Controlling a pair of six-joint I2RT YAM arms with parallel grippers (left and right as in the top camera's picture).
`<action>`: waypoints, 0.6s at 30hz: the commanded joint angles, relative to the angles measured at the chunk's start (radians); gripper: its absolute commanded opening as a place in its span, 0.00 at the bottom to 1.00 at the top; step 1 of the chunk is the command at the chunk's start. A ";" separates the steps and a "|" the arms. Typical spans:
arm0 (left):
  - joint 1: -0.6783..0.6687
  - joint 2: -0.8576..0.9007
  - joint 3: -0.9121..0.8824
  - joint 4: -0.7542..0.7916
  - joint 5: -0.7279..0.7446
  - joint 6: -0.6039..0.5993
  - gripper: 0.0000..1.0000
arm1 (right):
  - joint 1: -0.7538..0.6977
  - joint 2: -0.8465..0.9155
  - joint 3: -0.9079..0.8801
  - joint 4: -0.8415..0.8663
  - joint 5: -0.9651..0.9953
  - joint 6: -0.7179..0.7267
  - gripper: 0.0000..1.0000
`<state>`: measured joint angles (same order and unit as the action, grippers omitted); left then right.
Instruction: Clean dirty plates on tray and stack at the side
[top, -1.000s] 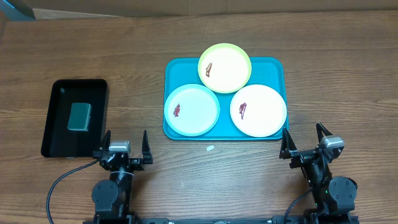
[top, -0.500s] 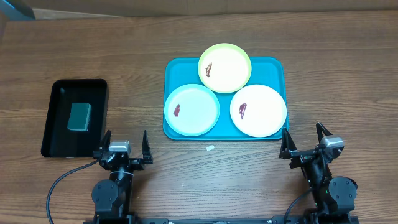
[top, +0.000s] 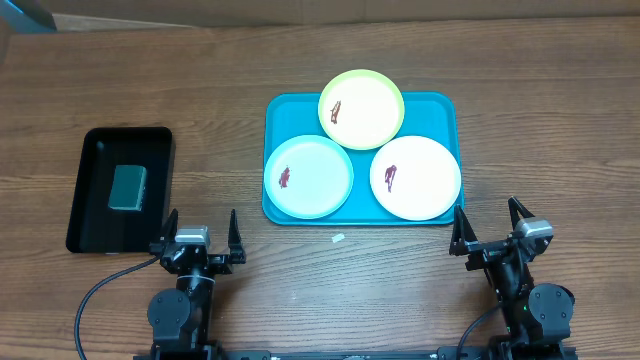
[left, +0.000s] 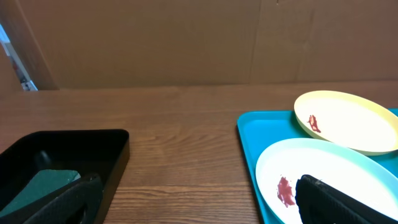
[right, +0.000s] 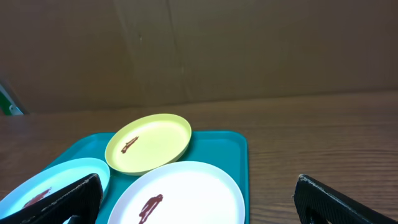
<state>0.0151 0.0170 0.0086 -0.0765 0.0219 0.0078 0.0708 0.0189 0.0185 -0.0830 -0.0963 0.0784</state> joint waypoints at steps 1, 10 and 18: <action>0.004 -0.013 -0.004 0.000 -0.003 0.023 1.00 | -0.006 0.003 -0.010 0.006 0.014 0.000 1.00; 0.003 -0.013 -0.004 0.138 0.462 -0.354 1.00 | -0.006 0.003 -0.010 0.006 0.014 0.000 1.00; 0.003 -0.013 -0.004 0.239 0.644 -0.687 1.00 | -0.006 0.003 -0.010 0.006 0.014 0.000 1.00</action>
<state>0.0151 0.0151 0.0082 0.1368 0.5594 -0.4980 0.0708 0.0189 0.0185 -0.0826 -0.0963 0.0780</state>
